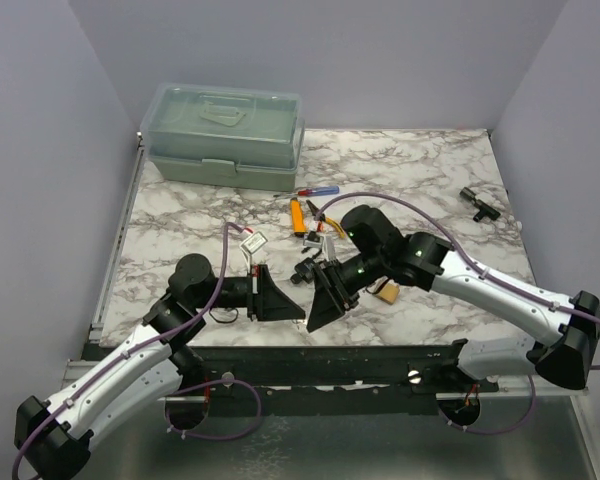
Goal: Unlock with the key
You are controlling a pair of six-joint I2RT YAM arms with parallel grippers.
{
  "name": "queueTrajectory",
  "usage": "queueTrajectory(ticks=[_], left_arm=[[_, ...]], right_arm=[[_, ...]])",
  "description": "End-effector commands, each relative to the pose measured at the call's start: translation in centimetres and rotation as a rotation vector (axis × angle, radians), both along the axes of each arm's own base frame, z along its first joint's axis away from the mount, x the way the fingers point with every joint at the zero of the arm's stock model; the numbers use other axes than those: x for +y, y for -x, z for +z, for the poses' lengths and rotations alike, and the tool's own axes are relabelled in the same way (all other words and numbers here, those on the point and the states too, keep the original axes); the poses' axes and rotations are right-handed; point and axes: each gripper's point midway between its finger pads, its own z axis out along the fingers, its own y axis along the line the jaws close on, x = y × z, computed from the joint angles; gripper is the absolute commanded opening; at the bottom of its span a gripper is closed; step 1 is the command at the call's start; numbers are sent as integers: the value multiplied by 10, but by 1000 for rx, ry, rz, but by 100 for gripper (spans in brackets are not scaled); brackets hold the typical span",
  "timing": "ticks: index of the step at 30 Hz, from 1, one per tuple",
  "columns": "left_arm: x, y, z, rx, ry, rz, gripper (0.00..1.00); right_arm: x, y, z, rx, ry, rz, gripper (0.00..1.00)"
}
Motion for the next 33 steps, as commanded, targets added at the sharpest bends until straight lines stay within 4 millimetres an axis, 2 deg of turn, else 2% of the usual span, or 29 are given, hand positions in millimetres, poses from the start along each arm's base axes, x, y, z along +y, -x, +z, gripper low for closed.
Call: queueTrajectory(ticks=[1,7,13,22,28,33], left_arm=[[-1,-21,0,-3,-6,138,0],[6,-53,-1,55,12,358,0],[18,-71,4,78,71,508,0],[18,-73,5,122,119,519,0],[21,-73,7,130,144,530,0],[22,-72,6,136,150,531,0]], right_arm=[[-5,-14,16,-90,-17,-114,45],[-8,-29,28,-129,-81,-285,45],[-8,-54,23,-127,-98,-483,46],[11,-76,26,-119,-135,-565,45],[20,-83,26,-123,-130,-562,43],[24,-84,25,-119,-136,-557,37]])
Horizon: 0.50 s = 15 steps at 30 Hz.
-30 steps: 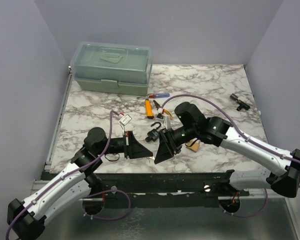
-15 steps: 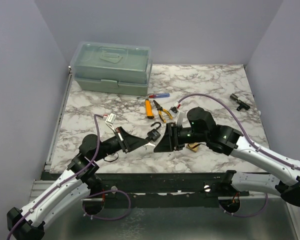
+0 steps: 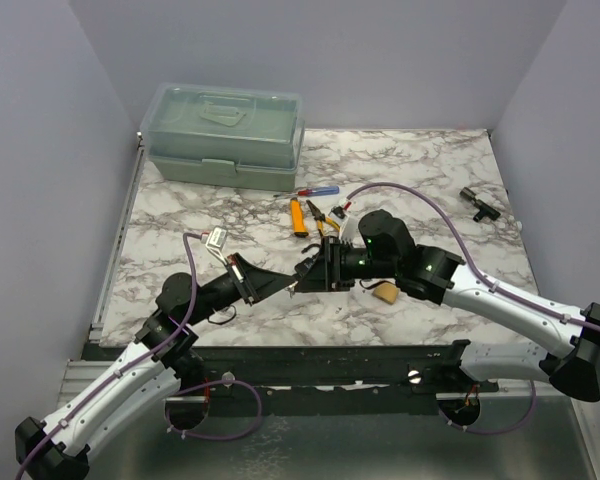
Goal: Unlock with the key
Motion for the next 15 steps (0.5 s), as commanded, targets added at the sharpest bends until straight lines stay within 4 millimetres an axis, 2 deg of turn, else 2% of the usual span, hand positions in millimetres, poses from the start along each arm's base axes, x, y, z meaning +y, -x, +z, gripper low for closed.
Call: queueTrajectory(ticks=[1,5,9,15], left_arm=[[2,-2,3,1,33,22,0],[3,-2,3,0,34,26,0],[3,-3,1,3,31,28,0],[3,-4,1,-1,30,31,0]], right_arm=[[7,-10,18,-41,-53,-23,33],[8,-11,22,-50,-69,-24,20],[7,-11,23,-54,-63,-24,15],[6,-11,23,-59,-57,-29,0]])
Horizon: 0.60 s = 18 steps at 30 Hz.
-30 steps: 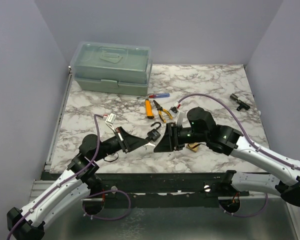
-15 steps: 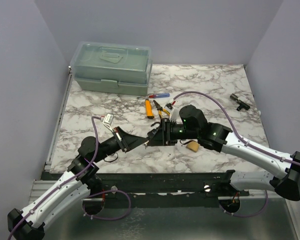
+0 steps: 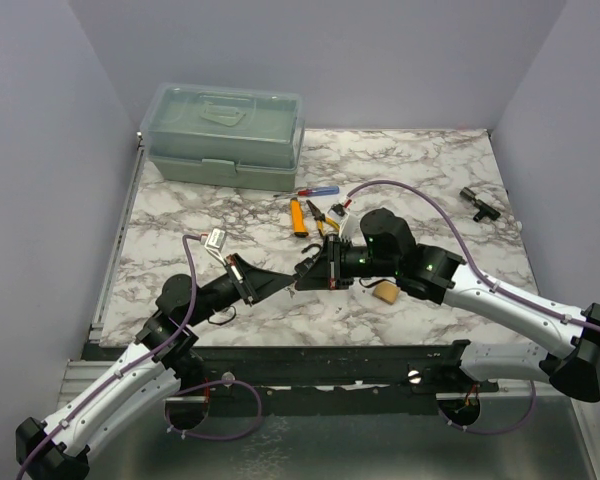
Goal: Unlock with the key
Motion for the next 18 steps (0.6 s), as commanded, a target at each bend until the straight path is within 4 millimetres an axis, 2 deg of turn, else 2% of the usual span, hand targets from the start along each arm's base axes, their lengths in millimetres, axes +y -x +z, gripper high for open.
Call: queueTrajectory(ticks=[1,3,4,8,11,14,18], left_arm=[[2,-2,3,-14,16,18,0],[2,-1,3,-21,13,13,2],[2,0,2,-25,11,8,8],[3,5,0,-44,-17,-2,49],[9,6,-3,-56,-77,17,68],[17,9,-4,-88,-129,39,73],[23,18,5,-164,-127,34,66]], right_arm=[[1,-7,18,-45,-32,-24,0],[2,-7,18,-48,-32,-18,0],[2,-6,19,-50,-32,-15,0],[-3,-4,23,-61,0,-4,0],[-11,1,22,-64,65,22,0],[-20,12,26,-65,111,82,0],[-26,37,25,-29,134,229,0]])
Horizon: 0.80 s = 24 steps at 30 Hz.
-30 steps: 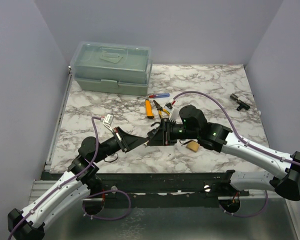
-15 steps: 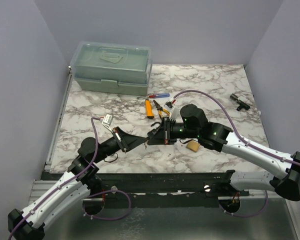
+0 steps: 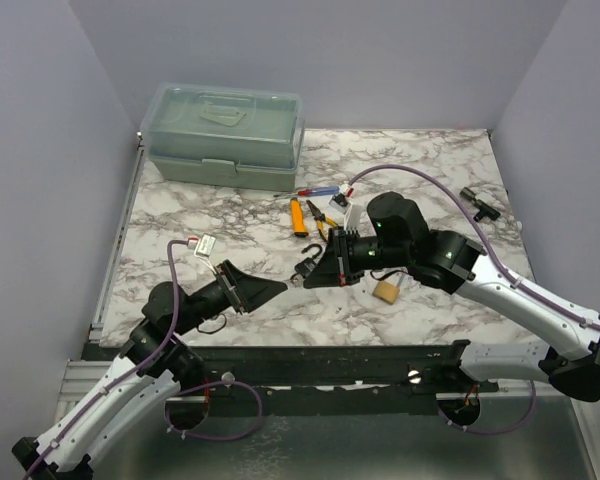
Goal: Unlock with the key
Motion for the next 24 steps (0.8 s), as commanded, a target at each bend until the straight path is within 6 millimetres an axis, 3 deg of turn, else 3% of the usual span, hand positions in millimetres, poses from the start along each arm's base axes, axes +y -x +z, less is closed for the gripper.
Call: queueTrajectory(ticks=[1,8,15,24], left_arm=[[9,8,10,-103,-40,6,64],[-2,29,27,-213,1,-133,57],[-20,45,27,-226,37,-312,54],[-24,60,36,-264,66,-429,49]], right_arm=[[-14,35,-12,63,85,197,0],[-19,57,-18,116,133,372,0],[-13,61,-6,52,86,474,0],[-7,59,-5,11,55,525,0]])
